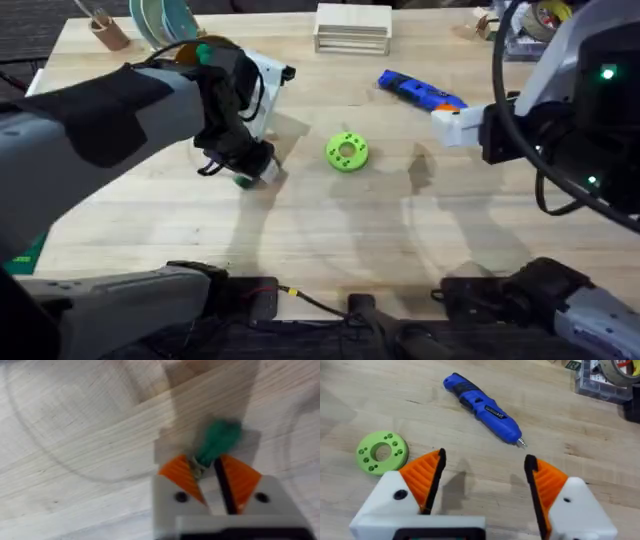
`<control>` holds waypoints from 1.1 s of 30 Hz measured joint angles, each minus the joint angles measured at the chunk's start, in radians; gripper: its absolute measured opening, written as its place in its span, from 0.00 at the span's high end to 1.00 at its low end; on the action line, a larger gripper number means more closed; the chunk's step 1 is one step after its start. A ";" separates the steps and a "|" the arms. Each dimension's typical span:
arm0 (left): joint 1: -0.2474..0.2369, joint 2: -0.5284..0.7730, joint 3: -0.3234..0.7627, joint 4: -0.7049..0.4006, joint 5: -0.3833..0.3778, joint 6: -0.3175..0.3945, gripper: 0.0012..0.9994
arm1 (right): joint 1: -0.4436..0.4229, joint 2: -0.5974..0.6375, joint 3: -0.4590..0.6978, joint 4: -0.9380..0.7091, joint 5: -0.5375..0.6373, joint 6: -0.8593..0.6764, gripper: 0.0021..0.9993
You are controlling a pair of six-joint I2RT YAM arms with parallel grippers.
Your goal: Pick up the gripper from the table and insert it into the empty holder that is missing its gripper. Then pick up a screw, insert it into the mounting hole, and use the screwdriver to tighten it. Finally, clean up the table by picking up the vegetable and placing it into the bucket.
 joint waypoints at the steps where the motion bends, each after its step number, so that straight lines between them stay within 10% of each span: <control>1: 0.001 0.000 0.000 0.001 0.002 -0.001 0.80 | 0.000 0.000 0.000 0.000 0.000 0.000 0.01; 4: 0.001 0.000 0.005 0.002 0.002 0.004 0.98 | 0.000 0.000 0.000 0.000 0.000 0.001 0.01; 25: 0.004 0.000 0.261 -0.005 -0.061 0.004 0.97 | 0.000 0.000 0.000 0.000 0.000 0.003 0.01; 33: 0.112 0.000 0.340 0.194 -0.128 -0.011 0.97 | 0.000 0.000 0.000 0.000 0.000 0.003 0.01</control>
